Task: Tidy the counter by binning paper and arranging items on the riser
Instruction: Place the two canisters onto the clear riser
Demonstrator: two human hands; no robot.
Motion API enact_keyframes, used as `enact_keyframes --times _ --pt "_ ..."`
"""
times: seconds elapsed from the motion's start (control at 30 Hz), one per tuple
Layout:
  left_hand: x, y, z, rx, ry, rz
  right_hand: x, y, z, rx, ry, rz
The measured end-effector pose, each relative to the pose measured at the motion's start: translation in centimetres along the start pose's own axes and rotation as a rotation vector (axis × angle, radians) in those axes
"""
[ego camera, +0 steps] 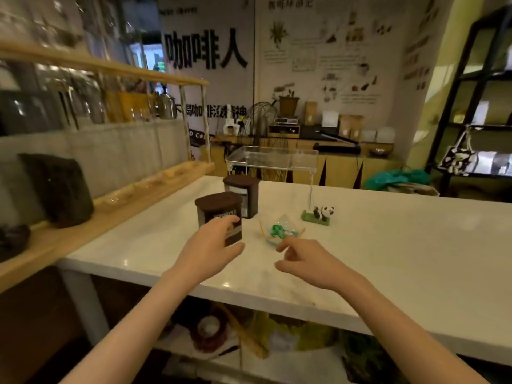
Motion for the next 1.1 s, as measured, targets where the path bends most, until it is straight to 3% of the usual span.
enact_keyframes --times 0.23,0.4,0.67,0.9,1.1 --pt "-3.0 -4.5 -6.6 0.044 -0.1 0.29 -8.5 0.3 -2.3 -0.101 -0.039 0.04" --pt "-6.5 -2.8 -12.5 0.192 -0.314 0.096 -13.2 1.7 -2.4 -0.097 -0.025 -0.064" --pt "-10.1 -0.7 -14.4 0.422 -0.232 -0.231 -17.2 2.6 -3.4 -0.165 -0.154 -0.197" --pt "-13.0 -1.3 -14.7 0.424 -0.221 -0.281 -20.1 1.0 -2.9 -0.173 -0.21 -0.175" --pt "-18.3 -4.4 -11.5 0.501 -0.125 -0.269 -23.0 -5.3 -3.2 -0.212 -0.235 -0.085"
Point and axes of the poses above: each hand's wrist, its own x-axis away from the middle knuckle, its own y-axis out of the palm, z = x × y, the point moved 10 cm from there along -x, towards the middle knuckle, and after that the axes turned 14 degrees about x, right-handed, at the moved point
